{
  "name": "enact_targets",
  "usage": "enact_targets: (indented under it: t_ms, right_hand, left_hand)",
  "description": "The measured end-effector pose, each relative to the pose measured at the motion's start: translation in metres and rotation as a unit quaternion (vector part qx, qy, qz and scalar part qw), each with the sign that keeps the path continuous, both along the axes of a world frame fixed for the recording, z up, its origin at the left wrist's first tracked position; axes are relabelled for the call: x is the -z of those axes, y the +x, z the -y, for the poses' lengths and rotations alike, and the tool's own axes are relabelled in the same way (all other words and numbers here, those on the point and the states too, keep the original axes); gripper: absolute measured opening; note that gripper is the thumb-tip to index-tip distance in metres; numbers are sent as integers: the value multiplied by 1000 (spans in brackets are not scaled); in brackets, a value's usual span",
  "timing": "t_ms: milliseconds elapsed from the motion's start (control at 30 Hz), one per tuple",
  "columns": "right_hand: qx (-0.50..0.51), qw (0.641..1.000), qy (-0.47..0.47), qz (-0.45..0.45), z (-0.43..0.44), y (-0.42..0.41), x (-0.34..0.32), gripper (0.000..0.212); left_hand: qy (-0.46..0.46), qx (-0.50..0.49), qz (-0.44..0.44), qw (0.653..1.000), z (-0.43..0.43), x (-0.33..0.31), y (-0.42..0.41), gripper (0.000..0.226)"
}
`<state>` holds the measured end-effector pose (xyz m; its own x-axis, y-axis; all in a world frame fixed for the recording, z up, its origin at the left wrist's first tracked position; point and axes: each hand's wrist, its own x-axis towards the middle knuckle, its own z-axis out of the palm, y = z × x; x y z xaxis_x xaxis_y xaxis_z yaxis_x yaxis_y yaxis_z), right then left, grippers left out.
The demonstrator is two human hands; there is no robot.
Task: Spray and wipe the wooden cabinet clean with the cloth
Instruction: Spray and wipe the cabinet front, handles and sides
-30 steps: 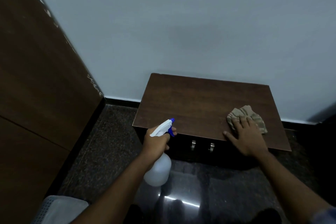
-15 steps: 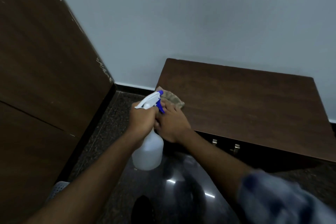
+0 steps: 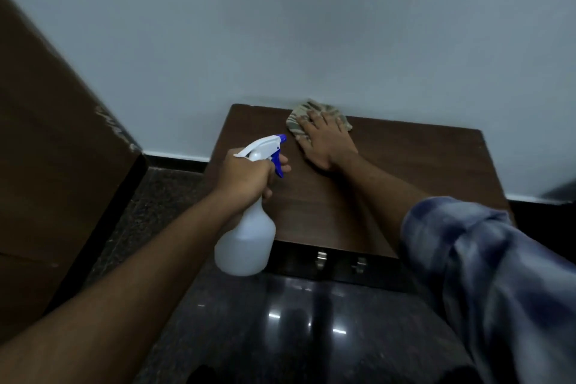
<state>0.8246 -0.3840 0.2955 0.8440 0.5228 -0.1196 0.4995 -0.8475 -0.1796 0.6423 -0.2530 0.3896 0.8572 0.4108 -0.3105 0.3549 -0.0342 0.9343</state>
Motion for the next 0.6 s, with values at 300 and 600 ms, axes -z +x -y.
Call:
enact_targets:
  t_ms: [300,600]
  right_hand:
    - [214,976,-22,32,217,32,6,64]
    - [337,941,-2,19,250,-58,14,64]
  left_hand:
    - [-59,69,-35,995,123,-7,58,36]
    - [-48,78,-81,992,129,-18,38,34]
